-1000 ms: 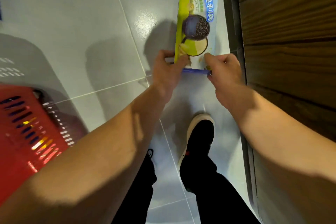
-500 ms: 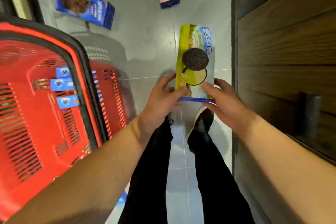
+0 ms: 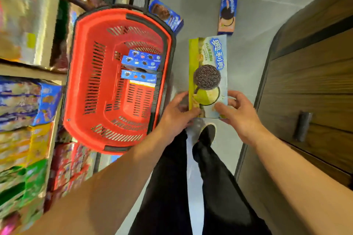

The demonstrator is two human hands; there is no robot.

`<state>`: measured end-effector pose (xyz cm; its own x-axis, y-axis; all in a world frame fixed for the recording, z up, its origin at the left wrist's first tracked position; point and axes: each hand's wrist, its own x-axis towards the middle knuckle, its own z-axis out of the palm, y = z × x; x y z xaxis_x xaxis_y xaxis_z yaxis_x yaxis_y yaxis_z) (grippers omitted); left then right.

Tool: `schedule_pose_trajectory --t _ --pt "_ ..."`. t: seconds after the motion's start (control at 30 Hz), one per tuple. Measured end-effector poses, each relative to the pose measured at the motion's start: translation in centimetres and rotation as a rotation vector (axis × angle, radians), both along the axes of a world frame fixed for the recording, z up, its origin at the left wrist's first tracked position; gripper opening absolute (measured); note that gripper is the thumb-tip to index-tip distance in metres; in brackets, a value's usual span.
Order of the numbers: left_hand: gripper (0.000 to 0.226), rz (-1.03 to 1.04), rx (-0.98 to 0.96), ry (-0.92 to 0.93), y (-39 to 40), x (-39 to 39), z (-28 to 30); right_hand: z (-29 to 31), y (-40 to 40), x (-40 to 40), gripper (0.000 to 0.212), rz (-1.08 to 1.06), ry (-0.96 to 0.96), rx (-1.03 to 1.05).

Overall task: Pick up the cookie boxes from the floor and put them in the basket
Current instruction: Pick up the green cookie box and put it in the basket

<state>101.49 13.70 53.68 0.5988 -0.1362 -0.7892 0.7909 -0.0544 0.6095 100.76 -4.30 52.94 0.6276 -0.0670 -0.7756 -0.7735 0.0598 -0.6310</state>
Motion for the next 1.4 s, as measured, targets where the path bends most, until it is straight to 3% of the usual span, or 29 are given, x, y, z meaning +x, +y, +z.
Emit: schedule_pose_trajectory --t 0.13,0.23,0.43,0.53,0.6,0.87,1.0,1.4 --pt "0.037 0.028 0.161 -0.136 4.6 -1.6 2.5 2.4 3.6 0.6 0.053 0.27 -0.081 -0.175" --pt "0.038 0.189 0.325 -0.244 10.0 -1.7 3.5 3.3 7.5 2.4 0.061 0.534 -0.186 -0.301" --pt "0.056 0.435 0.494 -0.326 23.3 -1.3 2.1 3.4 17.5 5.7 0.07 0.979 -0.395 -0.43" --pt "0.043 0.474 0.409 -0.257 28.1 -1.2 0.2 3.0 22.9 6.5 0.073 1.139 -0.499 -0.517" --pt "0.048 0.545 0.34 -0.162 30.9 -0.9 -1.0 2.3 26.5 6.5 0.074 1.249 -0.544 -0.559" --pt "0.03 0.575 0.331 -0.03 37.3 1.3 -7.6 -3.6 31.9 7.2 0.08 1.353 -0.561 -0.683" --pt "0.02 0.589 0.32 -0.072 36.4 2.7 -12.6 -8.1 32.1 8.1 0.075 1.343 -0.47 -0.761" --pt "0.022 0.571 0.391 -0.125 33.5 6.4 -30.1 -25.2 32.4 11.6 0.06 1.535 -0.373 -0.939"
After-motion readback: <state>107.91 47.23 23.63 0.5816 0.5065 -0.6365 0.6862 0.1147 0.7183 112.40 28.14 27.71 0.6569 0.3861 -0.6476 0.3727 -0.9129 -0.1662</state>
